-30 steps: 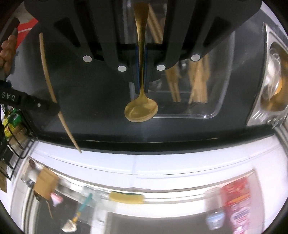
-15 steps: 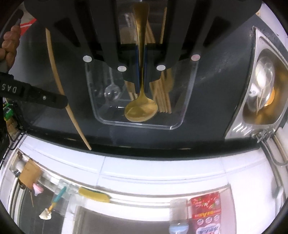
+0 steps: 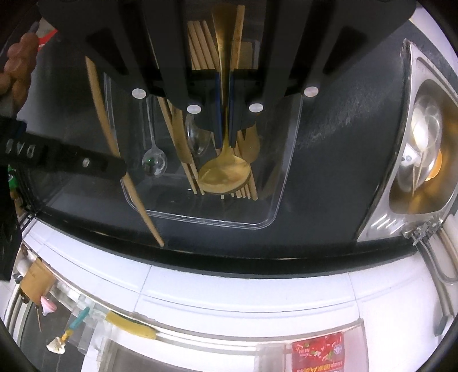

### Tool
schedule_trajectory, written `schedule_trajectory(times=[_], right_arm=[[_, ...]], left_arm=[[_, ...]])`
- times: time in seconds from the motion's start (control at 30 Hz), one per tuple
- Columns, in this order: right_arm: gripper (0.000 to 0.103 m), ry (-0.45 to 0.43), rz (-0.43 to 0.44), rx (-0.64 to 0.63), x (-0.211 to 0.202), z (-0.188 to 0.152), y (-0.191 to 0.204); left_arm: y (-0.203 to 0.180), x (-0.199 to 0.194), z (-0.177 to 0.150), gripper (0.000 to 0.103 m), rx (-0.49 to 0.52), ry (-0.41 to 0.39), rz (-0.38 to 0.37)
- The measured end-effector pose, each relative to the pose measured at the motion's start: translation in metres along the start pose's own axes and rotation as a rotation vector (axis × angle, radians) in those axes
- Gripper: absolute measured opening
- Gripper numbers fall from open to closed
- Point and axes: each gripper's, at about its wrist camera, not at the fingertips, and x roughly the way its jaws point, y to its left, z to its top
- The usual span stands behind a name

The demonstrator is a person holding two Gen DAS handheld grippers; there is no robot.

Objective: Organize utensils

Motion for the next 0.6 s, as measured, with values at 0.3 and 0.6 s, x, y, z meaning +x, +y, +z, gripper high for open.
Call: schedule_trajectory(times=[0.3, 0.6], right_arm=[[0.096, -0.024, -0.143, -0.214, -0.011, -0.027, 0.014], [0.096, -0.073, -0.251, -0.285, -0.033, -0.038, -0.007]], left_arm=[[0.019, -0.024, 0.035, 0.097, -0.123, -0.108, 0.044], [-0.026, -0.019, 0.043, 0.097, -0.037, -0.092, 0.055]])
